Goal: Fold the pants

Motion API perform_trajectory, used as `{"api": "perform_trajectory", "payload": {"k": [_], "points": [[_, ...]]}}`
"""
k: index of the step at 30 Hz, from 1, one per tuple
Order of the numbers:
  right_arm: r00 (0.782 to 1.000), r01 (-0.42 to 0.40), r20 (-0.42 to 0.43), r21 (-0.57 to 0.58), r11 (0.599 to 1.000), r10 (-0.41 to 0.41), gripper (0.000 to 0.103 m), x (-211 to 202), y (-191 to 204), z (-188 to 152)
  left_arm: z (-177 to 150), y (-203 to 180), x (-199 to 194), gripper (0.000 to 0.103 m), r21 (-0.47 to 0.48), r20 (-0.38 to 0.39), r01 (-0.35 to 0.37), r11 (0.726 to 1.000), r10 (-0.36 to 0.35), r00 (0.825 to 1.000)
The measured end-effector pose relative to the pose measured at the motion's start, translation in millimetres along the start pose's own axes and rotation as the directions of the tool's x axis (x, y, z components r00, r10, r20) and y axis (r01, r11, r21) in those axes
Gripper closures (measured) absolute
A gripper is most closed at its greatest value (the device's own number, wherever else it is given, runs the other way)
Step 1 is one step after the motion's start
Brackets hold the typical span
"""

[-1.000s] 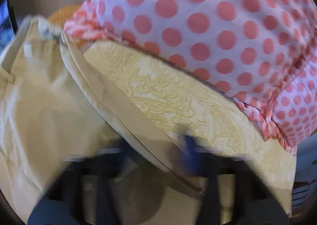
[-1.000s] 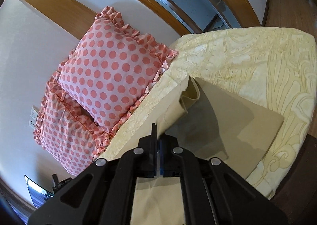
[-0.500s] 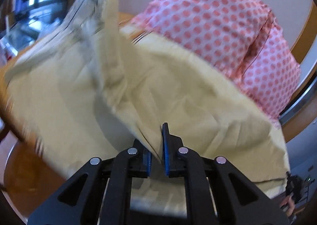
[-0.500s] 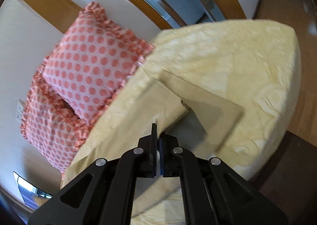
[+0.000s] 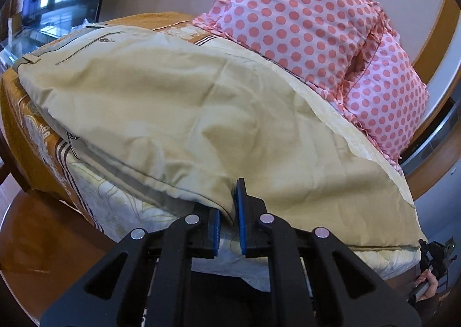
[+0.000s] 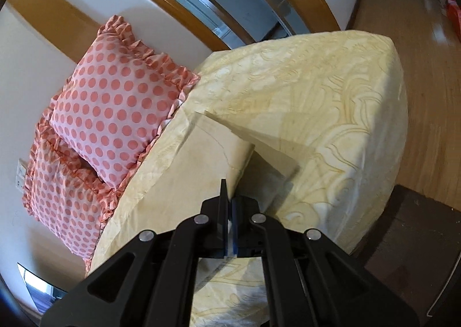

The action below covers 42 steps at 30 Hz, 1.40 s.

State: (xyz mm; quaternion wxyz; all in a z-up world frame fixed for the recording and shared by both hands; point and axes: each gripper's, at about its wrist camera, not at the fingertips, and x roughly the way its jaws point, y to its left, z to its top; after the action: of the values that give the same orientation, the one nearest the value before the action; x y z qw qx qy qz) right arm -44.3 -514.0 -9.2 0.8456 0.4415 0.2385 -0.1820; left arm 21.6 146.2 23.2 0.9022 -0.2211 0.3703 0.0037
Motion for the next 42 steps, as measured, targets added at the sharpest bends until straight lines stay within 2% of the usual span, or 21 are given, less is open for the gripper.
{"api": "perform_trajectory", "payload": {"k": [6,7,10,12,14,15,18,20,22,23,24,26,29,31,33,34,36,37,39,40,42], "points": [[0.998,0.057,-0.006,-0.038,0.998,-0.057,0.102,6,-3,-4,-10,-5,-7,0.092,0.078,0.023,0.009,0.997,-0.011,1.000],[0.997,0.078,0.002,-0.050,0.996,-0.078,0.093,1,1,-5,-12,-5,-9,0.092,0.084,0.025,0.015,0.996,-0.017,1.000],[0.989,0.119,0.099,-0.057,0.991,-0.113,0.035,-21,3,-3,-18,0,-24,0.090,0.113,0.035,0.035,0.993,-0.039,0.999],[0.976,0.165,0.158,-0.086,0.983,-0.150,0.037,-31,5,1,-20,4,-38,0.088,0.125,0.061,0.030,0.992,-0.037,0.997],[0.978,0.169,0.140,-0.095,0.981,-0.154,0.050,-26,4,5,-17,3,-49,0.087,0.138,0.107,-0.012,0.990,-0.003,0.994],[0.980,0.165,0.124,-0.094,0.982,-0.153,0.052,-21,3,6,-14,2,-52,0.081,0.143,0.130,-0.022,0.989,0.004,0.991],[0.982,0.176,0.092,-0.105,0.979,-0.166,0.058,-3,2,2,-3,0,-57,0.012,0.142,0.212,-0.056,0.988,0.025,0.977],[0.975,0.208,0.114,-0.145,0.967,-0.192,0.063,2,9,-5,5,-6,-55,0.011,0.166,0.265,-0.093,0.982,0.046,0.963],[0.978,0.188,0.116,-0.165,0.968,-0.171,0.067,6,14,-11,13,-9,-44,0.011,0.191,0.268,-0.126,0.974,0.071,0.961],[0.984,0.160,0.103,-0.184,0.970,-0.143,0.072,9,16,-14,17,-7,-35,0.011,0.193,0.259,-0.140,0.971,0.087,0.962],[0.988,0.142,0.088,-0.194,0.971,-0.127,0.086,12,19,-17,20,-5,-28,0.011,0.192,0.247,-0.145,0.971,0.095,0.964],[0.989,0.137,0.095,-0.240,0.961,-0.117,0.096,19,25,-22,22,3,-10,0.011,0.175,0.201,-0.153,0.973,0.117,0.973],[0.994,0.074,0.101,-0.266,0.961,-0.048,0.097,19,50,-24,16,9,4,0.011,0.187,0.183,-0.166,0.968,0.132,0.974],[0.994,-0.025,0.093,-0.325,0.945,0.058,0.097,13,91,-31,12,5,9,0.010,0.210,0.189,-0.197,0.958,0.158,0.969],[0.981,-0.158,0.043,-0.399,0.903,0.190,0.097,8,138,-48,11,5,10,0.009,0.211,0.191,-0.202,0.956,0.162,0.968],[0.962,-0.251,-0.016,-0.455,0.854,0.274,0.097,6,173,-66,11,6,10,0.009,0.208,0.192,-0.201,0.957,0.162,0.968],[0.913,-0.397,-0.142,-0.521,0.755,0.382,0.097,7,224,-104,11,7,9,0.008,0.199,0.192,-0.194,0.961,0.156,0.969],[0.877,-0.476,-0.239,-0.555,0.683,0.417,0.097,10,253,-135,12,7,9,0.008,0.194,0.191,-0.189,0.963,0.151,0.970],[0.814,-0.580,-0.403,-0.580,0.572,0.418,0.097,23,287,-187,15,10,4,0.008,0.172,0.184,-0.161,0.972,0.129,0.974],[0.779,-0.625,-0.510,-0.587,0.515,0.364,0.097,36,300,-223,16,14,-2,0.008,0.149,0.180,-0.128,0.981,0.100,0.979],[0.757,-0.641,-0.597,-0.600,0.478,0.266,0.098,54,306,-266,20,20,-16,0.009,0.116,0.181,-0.081,0.990,0.059,0.982]]}}
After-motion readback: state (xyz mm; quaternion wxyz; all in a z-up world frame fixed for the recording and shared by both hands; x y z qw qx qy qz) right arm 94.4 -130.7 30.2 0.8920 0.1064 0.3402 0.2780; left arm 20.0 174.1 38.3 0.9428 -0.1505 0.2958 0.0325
